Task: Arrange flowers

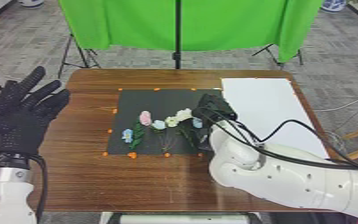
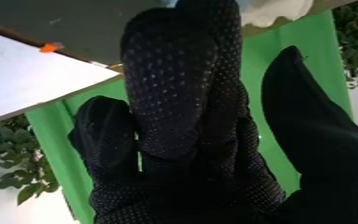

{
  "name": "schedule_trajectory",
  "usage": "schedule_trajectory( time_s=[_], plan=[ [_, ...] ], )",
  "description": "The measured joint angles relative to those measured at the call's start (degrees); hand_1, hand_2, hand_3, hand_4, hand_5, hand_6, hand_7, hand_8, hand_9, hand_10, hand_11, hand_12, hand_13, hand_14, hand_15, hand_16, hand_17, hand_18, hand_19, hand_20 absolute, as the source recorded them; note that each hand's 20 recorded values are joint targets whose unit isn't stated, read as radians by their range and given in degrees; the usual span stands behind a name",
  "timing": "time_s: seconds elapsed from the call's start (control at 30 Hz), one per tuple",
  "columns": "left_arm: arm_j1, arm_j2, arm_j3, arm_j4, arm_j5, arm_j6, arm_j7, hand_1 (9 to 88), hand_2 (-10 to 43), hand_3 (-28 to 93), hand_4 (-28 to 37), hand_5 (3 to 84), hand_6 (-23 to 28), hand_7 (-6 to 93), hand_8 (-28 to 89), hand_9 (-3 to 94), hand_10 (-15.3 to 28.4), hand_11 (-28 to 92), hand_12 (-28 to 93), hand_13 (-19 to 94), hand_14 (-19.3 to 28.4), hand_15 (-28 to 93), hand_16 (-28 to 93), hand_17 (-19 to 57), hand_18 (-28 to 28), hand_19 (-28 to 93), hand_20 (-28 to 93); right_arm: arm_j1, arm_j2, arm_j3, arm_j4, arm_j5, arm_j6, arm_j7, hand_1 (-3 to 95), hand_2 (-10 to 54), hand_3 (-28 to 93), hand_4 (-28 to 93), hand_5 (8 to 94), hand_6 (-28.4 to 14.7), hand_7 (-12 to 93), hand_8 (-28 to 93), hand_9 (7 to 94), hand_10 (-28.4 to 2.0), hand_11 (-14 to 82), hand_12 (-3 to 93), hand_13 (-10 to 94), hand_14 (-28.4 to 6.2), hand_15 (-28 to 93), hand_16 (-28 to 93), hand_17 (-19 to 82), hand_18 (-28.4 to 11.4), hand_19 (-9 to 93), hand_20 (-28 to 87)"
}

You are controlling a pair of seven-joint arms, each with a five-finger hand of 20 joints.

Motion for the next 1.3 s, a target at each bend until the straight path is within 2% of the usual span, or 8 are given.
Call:
schedule_trajectory(
  time_s=[0.13,0.3,0.4,0.6,0.73,0.97,1.2,1.3],
  plan=[
    [0.02,-0.03,0.0,0.0,0.01,0.04,0.01,20.0,9.0,76,-28.3,33.0,8.7,14.5,-10,30.9,20.0,26,10,24,27.9,54,-10,-6.3,27.9,70,-4,0.04,0.14,0.16,-0.08,-0.41,0.0,0.38,32.4,5.3,75,-24,65.9,-3.0,14,-12,92.1,-12.5,26.2,17.9,92,-4.7,51,21,54,-20.9,93,38],
    [0.16,-0.1,0.01,-0.05,0.05,0.12,0.0,20.1,9.0,76,-28.3,33.0,8.7,14.5,-10,30.9,20.0,26,10,24,27.9,54,-11,-6.3,27.9,70,-4,-2.29,0.91,4.53,-1.31,0.31,0.09,0.23,31.3,6.4,75,-23,64.3,-3.3,14,-12,87.0,-14.0,25.7,17.0,86,-8.0,48,17,48,-21.1,93,23],
    [0.61,-0.17,-0.18,-0.12,0.08,0.18,0.0,20.1,8.9,76,-28.3,32.9,8.7,14.5,-10,30.9,20.0,26,10,24,27.9,54,-11,-6.4,27.9,70,-4,-5.75,1.9,10.63,-3.09,3.55,0.96,-1.2,30.9,6.4,75,-23,64.6,-3.5,15,-12,83.4,-14.6,25.2,16.5,82,-9.2,48,17,43,-21.6,93,20],
    [1.43,-0.47,-0.36,-0.2,0.09,0.2,0.24,19.3,8.8,76,-28.3,32.9,8.6,14.6,-10,30.9,20.0,26,10,24,27.9,54,-11,-6.6,28.0,69,-4,-8.66,4.63,15.72,-4.61,11.9,6.55,-6.01,29.1,6.3,77,-24,63.1,-3.6,16,-12,75.8,-16.0,24.0,15.3,73,-12.3,50,13,36,-21.7,92,11],
    [1.77,-0.49,-0.3,-0.15,0.09,0.19,0.72,18.7,8.9,76,-28.3,32.9,8.5,14.5,-10,30.8,19.9,26,10,24,27.8,54,-11,-7.2,27.9,68,-5,-13.89,5.52,25.21,-6.0,21.25,8.1,-10.69,27.8,6.6,78,-24,61.6,-3.9,16,-12,72.6,-17.3,23.1,14.7,68,-13.9,50,12,33,-21.9,90,9],
    [2.55,-0.49,-0.31,-0.01,0.07,0.09,1.4,17.5,8.7,75,-28.3,32.7,7.9,14.3,-10,30.0,19.5,25,10,24,27.6,53,-10,-7.7,27.6,65,-5,-19.24,7.11,33.14,-7.91,28.92,13.77,-12.76,24.5,7.4,78,-25,57.2,-4.2,16,-12,66.3,-18.9,22.3,14.2,61,-15.7,50,10,26,-21.8,82,6],
    [2.78,-0.49,-0.36,0.65,0.61,-0.42,1.81,16.8,8.4,75,-28.3,32.7,5.8,13.3,-10,29.8,19.0,24,11,23,27.1,51,-10,-8.3,27.3,64,-3,-28.5,8.72,47.17,-10.68,48.05,15.31,-28.46,21.8,7.6,79,-26,52.5,-3.8,16,-13,60.0,-19.2,21.7,13.6,54,-17.2,50,8,18,-22.3,73,5],
    [3.15,-0.5,-0.36,0.96,0.87,-0.74,2.19,16.6,8.1,75,-28.3,32.8,4.9,12.8,-10,29.8,18.9,24,11,23,27.1,51,-9,-8.5,27.2,63,-2,-31.09,9.55,50.41,-11.44,50.17,15.24,-31.12,20.9,7.5,78,-26,50.6,-3.3,16,-13,57.9,-19.0,21.1,13.4,51,-17.7,49,8,16,-23.4,71,5]
  ],
)
